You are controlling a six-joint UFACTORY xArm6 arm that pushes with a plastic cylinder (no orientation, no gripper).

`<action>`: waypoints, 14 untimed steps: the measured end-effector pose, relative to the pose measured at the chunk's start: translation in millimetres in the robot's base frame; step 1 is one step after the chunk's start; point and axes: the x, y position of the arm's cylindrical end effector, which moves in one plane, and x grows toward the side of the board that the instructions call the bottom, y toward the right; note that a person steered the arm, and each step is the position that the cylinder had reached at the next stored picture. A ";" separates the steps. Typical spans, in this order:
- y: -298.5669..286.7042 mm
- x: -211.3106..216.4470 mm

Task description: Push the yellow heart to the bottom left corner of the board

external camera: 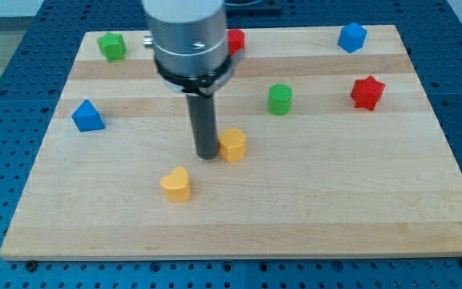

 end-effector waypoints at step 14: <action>-128.7 70.3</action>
